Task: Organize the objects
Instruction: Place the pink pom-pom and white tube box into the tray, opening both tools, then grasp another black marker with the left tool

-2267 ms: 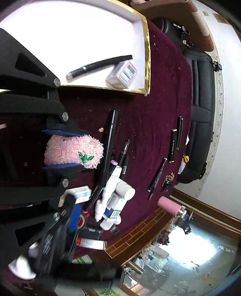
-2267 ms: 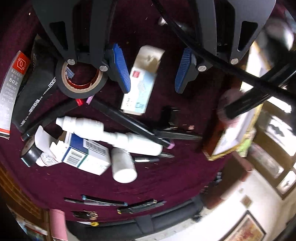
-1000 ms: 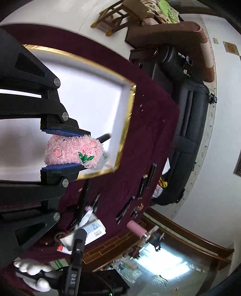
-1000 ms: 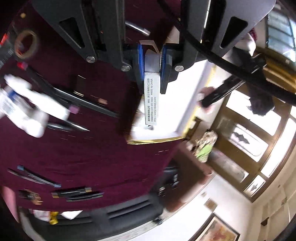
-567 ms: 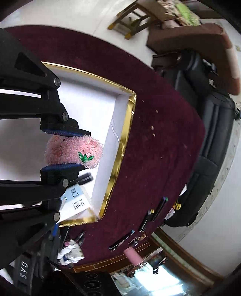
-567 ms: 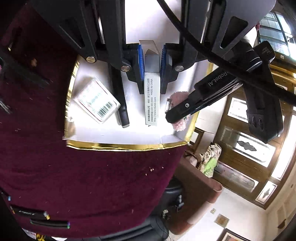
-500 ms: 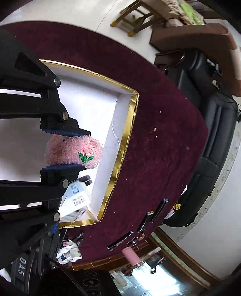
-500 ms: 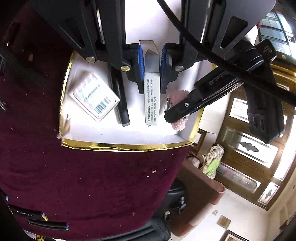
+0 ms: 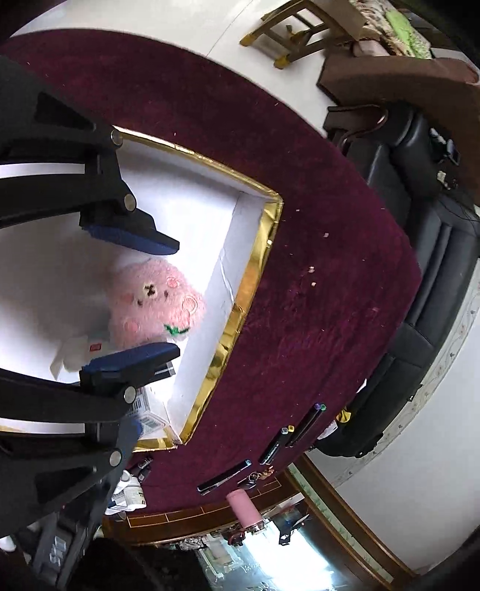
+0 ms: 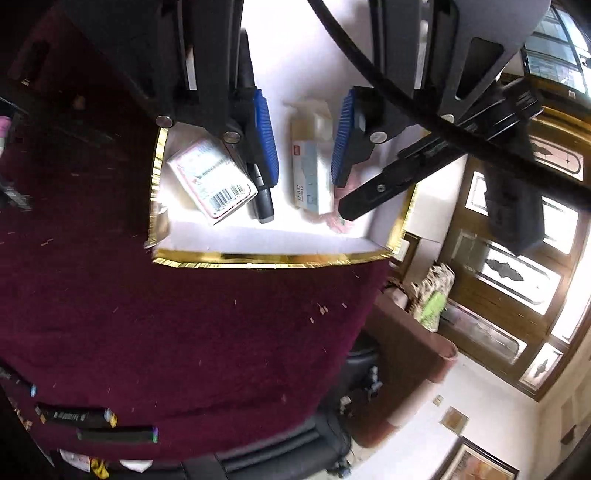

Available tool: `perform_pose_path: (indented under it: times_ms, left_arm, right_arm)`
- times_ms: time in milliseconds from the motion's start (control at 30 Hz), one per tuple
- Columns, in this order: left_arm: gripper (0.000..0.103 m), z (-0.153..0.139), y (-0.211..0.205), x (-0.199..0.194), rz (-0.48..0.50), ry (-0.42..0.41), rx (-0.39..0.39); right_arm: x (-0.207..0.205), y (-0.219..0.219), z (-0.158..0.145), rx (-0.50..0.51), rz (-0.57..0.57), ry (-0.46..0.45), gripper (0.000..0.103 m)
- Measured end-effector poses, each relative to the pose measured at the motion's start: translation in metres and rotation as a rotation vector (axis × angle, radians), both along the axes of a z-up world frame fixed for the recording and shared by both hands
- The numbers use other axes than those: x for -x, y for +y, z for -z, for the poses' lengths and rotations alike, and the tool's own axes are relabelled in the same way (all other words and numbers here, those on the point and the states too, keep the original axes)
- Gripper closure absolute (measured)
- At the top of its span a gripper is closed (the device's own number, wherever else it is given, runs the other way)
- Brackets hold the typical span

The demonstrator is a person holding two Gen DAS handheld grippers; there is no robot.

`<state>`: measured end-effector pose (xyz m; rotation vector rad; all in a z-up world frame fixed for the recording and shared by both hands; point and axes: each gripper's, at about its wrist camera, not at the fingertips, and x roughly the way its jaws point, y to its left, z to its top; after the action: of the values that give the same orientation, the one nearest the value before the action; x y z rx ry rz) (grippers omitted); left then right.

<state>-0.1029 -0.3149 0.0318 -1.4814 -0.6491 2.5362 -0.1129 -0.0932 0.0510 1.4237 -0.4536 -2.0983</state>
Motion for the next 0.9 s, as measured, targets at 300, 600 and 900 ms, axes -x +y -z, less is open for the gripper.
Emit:
perform_pose_path:
  times_ms: [300, 600, 900]
  left_arm:
    - [0.049, -0.088, 0.044, -0.088, 0.092, 0.239, -0.058]
    - [0.046, -0.070, 0.212, -0.167, 0.568, 0.273, 0.182]
    - [0.047, -0.015, 0.310, -0.216, 0.901, 0.284, 0.667]
  right_arm:
    - [-0.132, 0.080, -0.109, -0.205, 0.116, 0.596, 0.000]
    - [-0.171, 0.243, -0.028, -0.055, 0.304, 0.270, 0.000]
    - [-0.199, 0.316, -0.010, 0.019, 0.427, 0.233, 0.000]
